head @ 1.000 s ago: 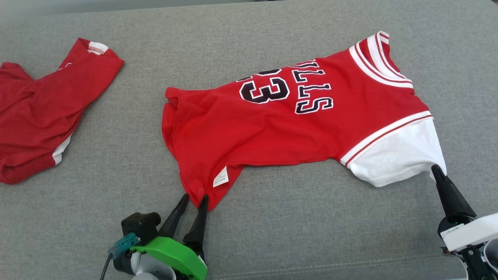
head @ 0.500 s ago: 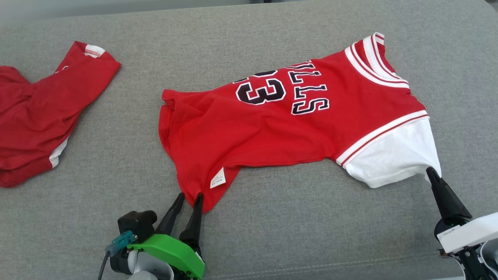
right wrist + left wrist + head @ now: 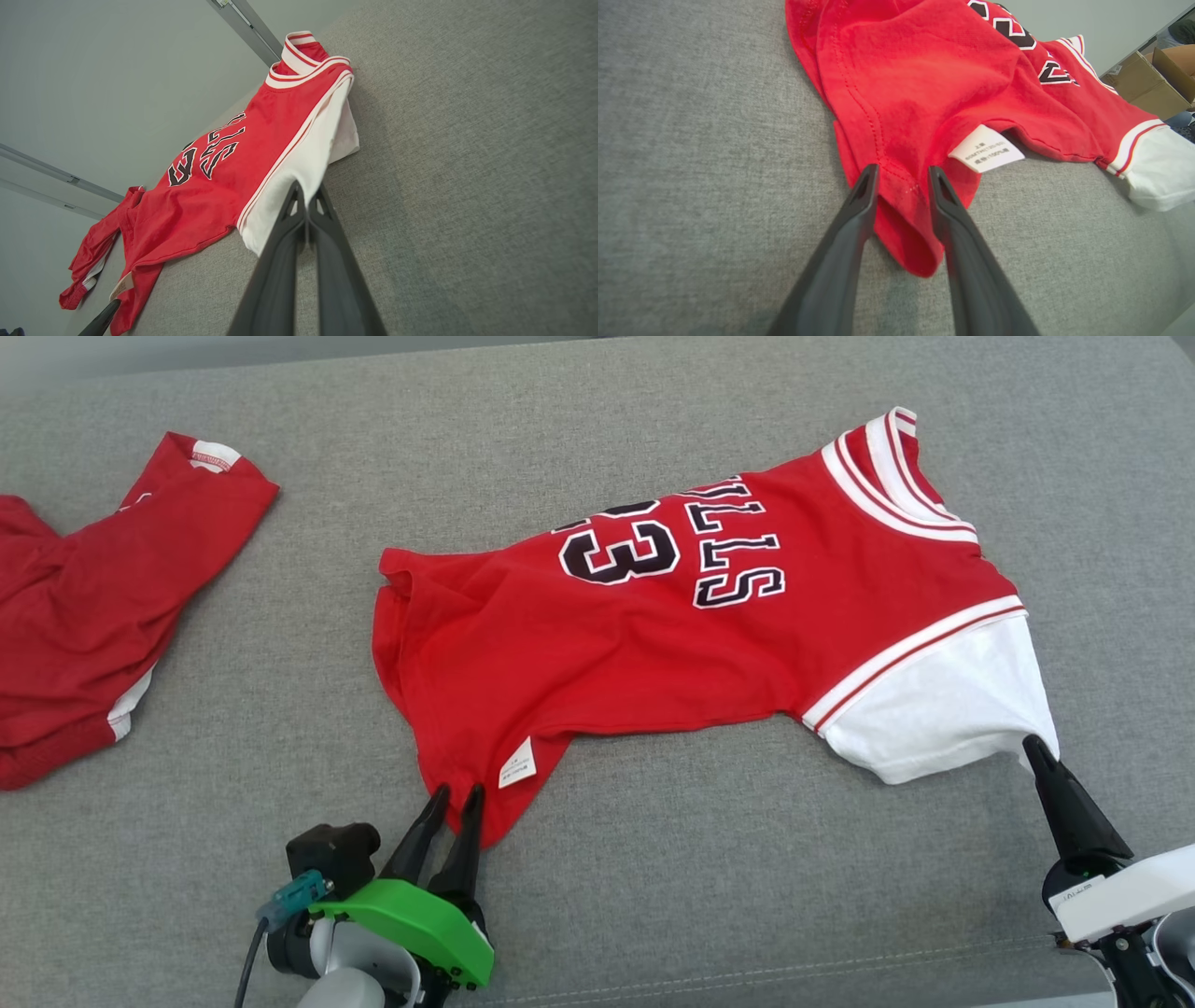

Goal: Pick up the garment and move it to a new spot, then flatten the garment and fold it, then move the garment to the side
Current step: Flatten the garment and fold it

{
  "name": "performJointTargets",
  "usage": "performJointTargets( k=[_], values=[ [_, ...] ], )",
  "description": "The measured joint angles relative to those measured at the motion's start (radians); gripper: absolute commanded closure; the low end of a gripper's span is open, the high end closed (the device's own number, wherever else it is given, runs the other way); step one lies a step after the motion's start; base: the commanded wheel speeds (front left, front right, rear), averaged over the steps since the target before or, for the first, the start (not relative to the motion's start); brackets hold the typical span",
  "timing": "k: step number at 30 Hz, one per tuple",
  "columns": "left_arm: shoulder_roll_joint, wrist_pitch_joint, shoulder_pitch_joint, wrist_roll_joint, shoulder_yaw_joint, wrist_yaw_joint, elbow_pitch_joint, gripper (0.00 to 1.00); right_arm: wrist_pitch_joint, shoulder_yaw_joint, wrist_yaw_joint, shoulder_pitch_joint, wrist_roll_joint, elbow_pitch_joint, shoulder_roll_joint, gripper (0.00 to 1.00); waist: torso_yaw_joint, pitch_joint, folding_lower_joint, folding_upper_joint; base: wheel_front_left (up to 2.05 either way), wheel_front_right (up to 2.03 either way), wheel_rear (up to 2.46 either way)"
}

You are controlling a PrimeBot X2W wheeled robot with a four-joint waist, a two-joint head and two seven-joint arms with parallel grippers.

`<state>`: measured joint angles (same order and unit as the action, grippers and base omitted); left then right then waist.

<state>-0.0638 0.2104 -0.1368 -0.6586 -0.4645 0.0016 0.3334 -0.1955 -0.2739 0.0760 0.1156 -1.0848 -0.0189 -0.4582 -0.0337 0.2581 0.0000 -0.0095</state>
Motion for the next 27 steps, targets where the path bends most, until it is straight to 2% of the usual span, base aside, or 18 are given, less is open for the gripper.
performJointTargets(
  k=[2, 5, 12, 15, 17, 18, 19, 27],
  values=[
    [0.002, 0.000, -0.004, 0.000, 0.000, 0.006, 0.012, 0.51, 0.000, 0.000, 0.000, 0.000, 0.000, 0.001, 0.000, 1.00, -0.001, 0.001, 0.0000, 0.0000, 0.00, 0.00, 0.00],
    [0.002, -0.003, -0.007, 0.004, 0.002, 0.025, 0.026, 0.51, 0.003, -0.001, 0.000, 0.000, 0.000, 0.001, 0.000, 1.00, -0.003, 0.002, 0.0000, 0.0000, 0.00, 0.00, 0.00],
    [0.002, -0.009, -0.012, 0.005, 0.001, 0.031, 0.054, 0.49, 0.003, -0.001, 0.000, 0.000, 0.000, 0.002, 0.000, 1.00, -0.006, 0.005, 0.0000, 0.0000, 0.00, 0.00, 0.00],
    [0.002, -0.009, -0.022, 0.006, -0.007, 0.031, 0.069, 0.53, 0.003, -0.001, 0.000, 0.000, 0.000, 0.003, 0.000, 1.00, -0.007, 0.007, 0.0000, 0.0000, 0.00, 0.00, 0.00],
    [0.003, -0.012, -0.029, 0.012, -0.014, 0.031, 0.076, 0.78, 0.003, -0.002, 0.000, -0.001, 0.000, 0.003, 0.000, 1.00, -0.008, 0.008, 0.0000, 0.0000, 0.00, 0.00, 0.00],
    [0.004, -0.012, -0.030, 0.012, -0.014, 0.031, 0.078, 0.85, 0.003, -0.002, 0.000, -0.001, 0.000, 0.003, 0.000, 1.00, -0.008, 0.008, 0.0000, 0.0000, 0.00, 0.00, 0.00],
    [0.004, -0.012, -0.032, 0.012, -0.016, 0.031, 0.080, 1.00, 0.003, -0.002, 0.000, -0.002, 0.000, 0.004, 0.000, 1.00, -0.009, 0.008, 0.0000, 0.0000, 0.00, 0.00, 0.00],
    [0.006, -0.016, -0.052, 0.012, -0.019, 0.031, 0.077, 1.00, 0.003, -0.002, -0.001, -0.002, 0.000, 0.003, 0.002, 1.00, -0.009, 0.008, 0.0000, 0.0000, 0.00, 0.00, 0.00]
  ],
)
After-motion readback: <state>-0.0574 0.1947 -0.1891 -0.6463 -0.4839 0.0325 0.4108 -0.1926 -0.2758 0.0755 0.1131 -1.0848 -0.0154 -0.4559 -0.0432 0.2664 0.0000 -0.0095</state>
